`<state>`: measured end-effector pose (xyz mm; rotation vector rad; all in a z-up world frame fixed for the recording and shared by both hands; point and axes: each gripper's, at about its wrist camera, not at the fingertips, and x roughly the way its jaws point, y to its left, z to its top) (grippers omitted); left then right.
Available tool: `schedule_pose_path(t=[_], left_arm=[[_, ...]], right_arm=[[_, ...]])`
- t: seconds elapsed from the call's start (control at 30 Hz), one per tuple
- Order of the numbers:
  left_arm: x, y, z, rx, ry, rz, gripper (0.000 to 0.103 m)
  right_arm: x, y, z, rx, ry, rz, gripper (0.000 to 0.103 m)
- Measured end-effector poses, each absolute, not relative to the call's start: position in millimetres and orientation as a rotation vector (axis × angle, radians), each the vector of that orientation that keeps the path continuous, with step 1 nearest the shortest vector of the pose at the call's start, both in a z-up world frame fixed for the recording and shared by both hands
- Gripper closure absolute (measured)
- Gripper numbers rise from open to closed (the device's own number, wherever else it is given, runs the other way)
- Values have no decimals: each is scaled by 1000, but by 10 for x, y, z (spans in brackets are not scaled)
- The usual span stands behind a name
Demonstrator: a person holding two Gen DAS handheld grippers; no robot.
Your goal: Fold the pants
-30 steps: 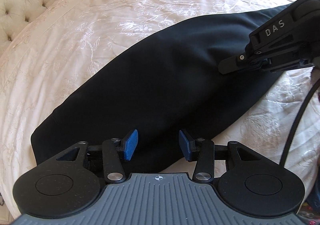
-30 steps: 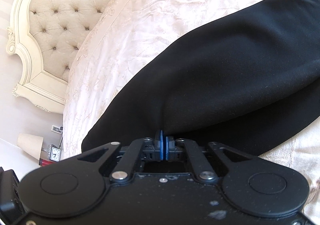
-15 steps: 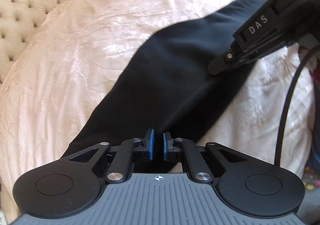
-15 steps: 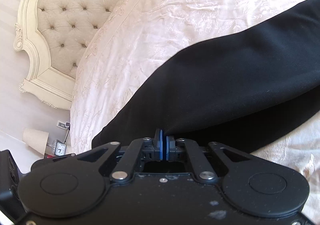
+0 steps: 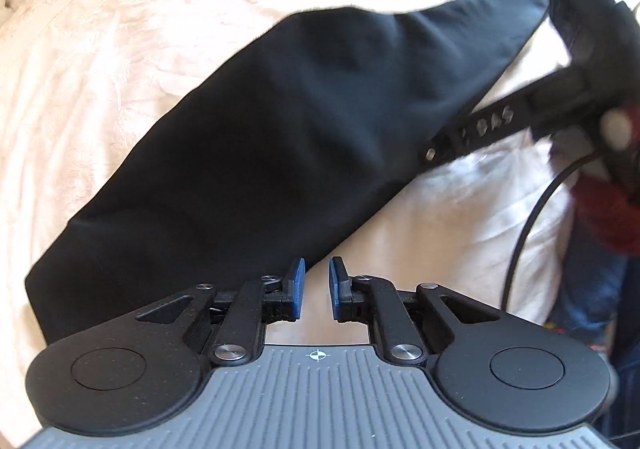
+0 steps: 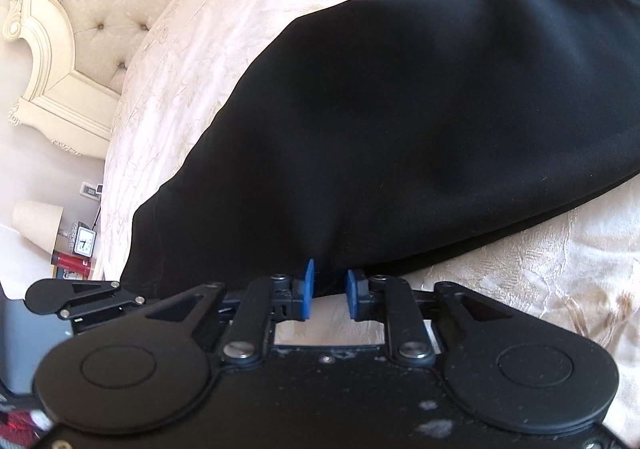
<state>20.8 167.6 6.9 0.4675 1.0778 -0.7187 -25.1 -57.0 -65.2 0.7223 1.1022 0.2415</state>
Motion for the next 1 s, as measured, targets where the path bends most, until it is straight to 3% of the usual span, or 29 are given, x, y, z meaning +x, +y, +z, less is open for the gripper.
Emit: schedule_pose_path(t=[0.27,0.7,1.0], left_arm=[[490,1840,256,-93,966,-515,75],[642,1411,-475,-99,1074,-250,75],[739,1670,-550,-298,1122,-240,75]], right_arm=[[-392,-647,-378,575,1090,320,78],[-370,-2520,195,458,897,-161,77],[-545,-4284,-98,319,894,-550,72]])
